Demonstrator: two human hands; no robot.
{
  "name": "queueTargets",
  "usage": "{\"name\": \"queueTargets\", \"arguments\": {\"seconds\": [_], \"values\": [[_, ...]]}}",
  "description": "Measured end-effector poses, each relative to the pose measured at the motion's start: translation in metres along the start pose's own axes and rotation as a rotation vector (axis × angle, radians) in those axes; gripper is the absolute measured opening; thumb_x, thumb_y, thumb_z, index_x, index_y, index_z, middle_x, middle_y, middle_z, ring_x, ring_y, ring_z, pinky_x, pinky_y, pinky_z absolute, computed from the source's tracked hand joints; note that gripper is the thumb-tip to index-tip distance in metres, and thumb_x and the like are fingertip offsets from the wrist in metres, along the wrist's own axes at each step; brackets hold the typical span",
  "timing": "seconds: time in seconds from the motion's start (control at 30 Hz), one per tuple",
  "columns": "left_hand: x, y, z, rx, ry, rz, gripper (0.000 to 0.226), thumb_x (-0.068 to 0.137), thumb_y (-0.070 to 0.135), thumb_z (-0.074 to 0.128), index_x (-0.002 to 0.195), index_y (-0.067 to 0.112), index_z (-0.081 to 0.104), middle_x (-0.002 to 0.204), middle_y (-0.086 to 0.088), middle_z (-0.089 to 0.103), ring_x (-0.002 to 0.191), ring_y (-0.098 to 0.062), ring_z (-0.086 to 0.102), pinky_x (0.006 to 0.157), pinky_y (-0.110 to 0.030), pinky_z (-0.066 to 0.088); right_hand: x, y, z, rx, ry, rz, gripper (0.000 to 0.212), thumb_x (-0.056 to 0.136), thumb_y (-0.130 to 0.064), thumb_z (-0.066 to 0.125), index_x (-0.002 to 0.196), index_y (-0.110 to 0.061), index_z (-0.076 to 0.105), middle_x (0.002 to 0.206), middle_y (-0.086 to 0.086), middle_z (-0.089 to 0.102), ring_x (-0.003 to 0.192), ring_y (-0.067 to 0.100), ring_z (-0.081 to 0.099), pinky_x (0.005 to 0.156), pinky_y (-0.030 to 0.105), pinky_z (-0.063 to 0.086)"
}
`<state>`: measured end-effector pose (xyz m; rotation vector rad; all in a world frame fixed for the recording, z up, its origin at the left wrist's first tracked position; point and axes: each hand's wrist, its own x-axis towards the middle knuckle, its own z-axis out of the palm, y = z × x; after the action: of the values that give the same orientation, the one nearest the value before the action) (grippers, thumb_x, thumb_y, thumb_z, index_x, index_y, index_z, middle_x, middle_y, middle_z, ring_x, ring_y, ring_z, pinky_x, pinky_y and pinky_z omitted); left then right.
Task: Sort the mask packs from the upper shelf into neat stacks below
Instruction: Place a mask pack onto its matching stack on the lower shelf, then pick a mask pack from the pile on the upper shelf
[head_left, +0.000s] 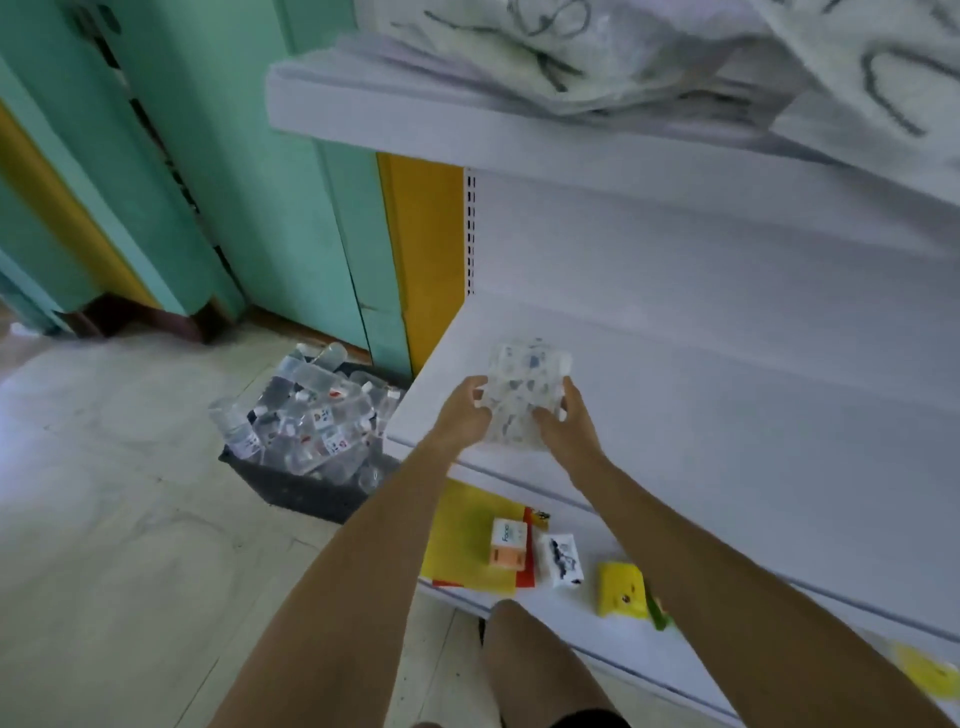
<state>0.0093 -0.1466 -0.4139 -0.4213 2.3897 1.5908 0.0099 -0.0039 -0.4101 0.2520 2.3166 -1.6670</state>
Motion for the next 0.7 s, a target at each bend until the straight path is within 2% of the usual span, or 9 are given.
{"name": "queueTargets", "arguments": {"seconds": [0.1,0.17,0.23,0.3,0.37,0.43,0.5,0.57,0.7], "values": [[0.063,-0.002,-0.004,0.061,0.041,0.056,0.051,0.092,-0.005,0.04,0.141,0.009,0.035,0.142,-0.013,0.041,0.126,-0.029,0.043,0.091,-0.034,0.044,0.06,0.004,0.0,0.013,-0.056,-0.034,0.066,0.09,-0.008,0.055,0.147,-0.019,0.022,0.134,0.0,0.044,0.12,0.025,0.05,0.093,0.038,0.048],[0.101,-0.001,-0.004,0.123,0.044,0.089,0.05,0.092,-0.004,0.039,0.14,0.008,0.037,0.142,-0.01,0.042,0.127,-0.028,0.043,0.096,-0.036,0.043,0.096,0.009,0.001,-0.053,-0.065,-0.048,0.065,0.088,-0.005,0.056,0.146,-0.013,0.027,0.139,0.006,0.045,0.119,0.027,0.052,0.091,0.039,0.049],[0.135,0.0,-0.001,0.189,0.026,0.114,0.049,0.091,-0.004,0.038,0.14,0.007,0.038,0.144,-0.011,0.041,0.129,-0.028,0.041,0.097,-0.036,0.041,0.127,0.013,0.002,-0.17,-0.051,-0.068,0.06,0.089,-0.005,0.054,0.144,-0.008,0.031,0.139,0.013,0.047,0.118,0.029,0.053,0.087,0.035,0.049],[0.161,0.001,0.006,0.229,0.004,0.112,0.05,0.091,-0.003,0.038,0.14,0.004,0.038,0.144,-0.011,0.041,0.131,-0.028,0.039,0.1,-0.035,0.039,0.148,0.015,0.0,-0.308,-0.042,-0.084,0.057,0.092,-0.011,0.052,0.144,-0.008,0.03,0.14,0.015,0.045,0.123,0.031,0.048,0.089,0.031,0.043],[0.178,0.001,0.015,0.234,-0.021,0.085,0.047,0.092,-0.001,0.038,0.138,0.003,0.041,0.14,-0.012,0.045,0.126,-0.03,0.045,0.097,-0.036,0.042,0.161,0.017,-0.006,-0.498,-0.061,-0.088,0.056,0.097,-0.02,0.045,0.147,-0.01,0.022,0.148,0.013,0.035,0.134,0.032,0.033,0.104,0.032,0.029],[0.188,0.003,0.024,0.232,-0.047,0.054,0.047,0.093,0.004,0.04,0.14,0.004,0.039,0.139,-0.012,0.046,0.121,-0.031,0.05,0.091,-0.034,0.044,0.171,0.022,-0.013,-0.646,-0.099,-0.091,0.057,0.1,-0.027,0.037,0.149,-0.012,0.012,0.153,0.009,0.026,0.139,0.029,0.023,0.109,0.029,0.018],[0.194,0.007,0.029,0.242,-0.07,0.023,0.053,0.094,0.01,0.041,0.146,0.007,0.029,0.146,-0.012,0.038,0.127,-0.03,0.044,0.096,-0.034,0.041,0.183,0.025,-0.02,-0.729,-0.124,-0.095,0.059,0.101,-0.034,0.032,0.15,-0.014,0.006,0.155,0.008,0.019,0.141,0.028,0.021,0.11,0.03,0.014],[0.198,0.009,0.029,0.313,-0.035,0.018,0.056,0.096,0.016,0.042,0.148,0.008,0.023,0.152,-0.011,0.028,0.136,-0.03,0.032,0.107,-0.036,0.034,0.189,0.026,-0.026,-0.775,-0.129,-0.094,0.06,0.101,-0.039,0.03,0.15,-0.016,0.004,0.157,0.008,0.015,0.142,0.028,0.019,0.112,0.034,0.013],[0.191,0.006,0.021,0.436,0.025,0.063,0.058,0.097,0.015,0.04,0.149,0.007,0.016,0.157,-0.011,0.012,0.144,-0.029,0.016,0.115,-0.037,0.021,0.182,0.032,-0.029,-0.746,-0.136,-0.057,0.064,0.1,-0.038,0.035,0.15,-0.013,0.004,0.157,0.01,0.013,0.143,0.028,0.016,0.113,0.036,0.011]]}}
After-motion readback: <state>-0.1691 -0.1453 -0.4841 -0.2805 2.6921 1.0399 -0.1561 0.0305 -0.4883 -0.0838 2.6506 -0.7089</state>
